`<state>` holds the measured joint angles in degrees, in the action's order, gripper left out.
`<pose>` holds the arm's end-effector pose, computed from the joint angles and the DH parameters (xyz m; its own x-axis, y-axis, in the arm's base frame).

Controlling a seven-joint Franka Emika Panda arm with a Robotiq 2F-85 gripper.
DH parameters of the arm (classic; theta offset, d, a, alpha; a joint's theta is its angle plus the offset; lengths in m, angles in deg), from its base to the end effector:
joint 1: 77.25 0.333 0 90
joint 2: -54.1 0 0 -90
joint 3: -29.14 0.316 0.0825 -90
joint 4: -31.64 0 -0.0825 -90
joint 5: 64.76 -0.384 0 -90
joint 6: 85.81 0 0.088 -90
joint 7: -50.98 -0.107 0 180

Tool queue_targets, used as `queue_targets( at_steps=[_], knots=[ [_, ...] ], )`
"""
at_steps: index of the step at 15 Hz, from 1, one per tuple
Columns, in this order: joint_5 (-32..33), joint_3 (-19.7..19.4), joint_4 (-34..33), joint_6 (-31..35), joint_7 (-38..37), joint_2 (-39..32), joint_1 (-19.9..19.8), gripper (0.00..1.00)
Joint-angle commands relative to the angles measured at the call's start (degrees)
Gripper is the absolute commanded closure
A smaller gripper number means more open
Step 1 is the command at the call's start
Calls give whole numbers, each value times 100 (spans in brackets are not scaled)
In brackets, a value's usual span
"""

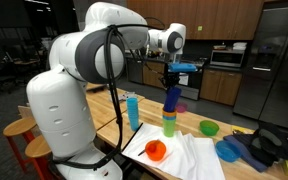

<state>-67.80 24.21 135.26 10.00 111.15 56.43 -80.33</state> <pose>0.5351 -0.0708 0.5430 0.6195 0.7850 0.0005 0.7802 -0.6157 -0.1107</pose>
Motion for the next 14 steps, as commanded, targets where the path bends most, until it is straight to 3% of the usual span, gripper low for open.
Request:
queue_targets(
  at_steps=[1,2,6,14],
  knots=[
    [246,71,-12,-73,28,-26,24,68],
    [74,37,-12,-18,4,-57,-13,93],
    [142,70,-11,-18,5,-79,-2,69],
    [144,72,-11,-18,5,-79,-2,68]
  ],
)
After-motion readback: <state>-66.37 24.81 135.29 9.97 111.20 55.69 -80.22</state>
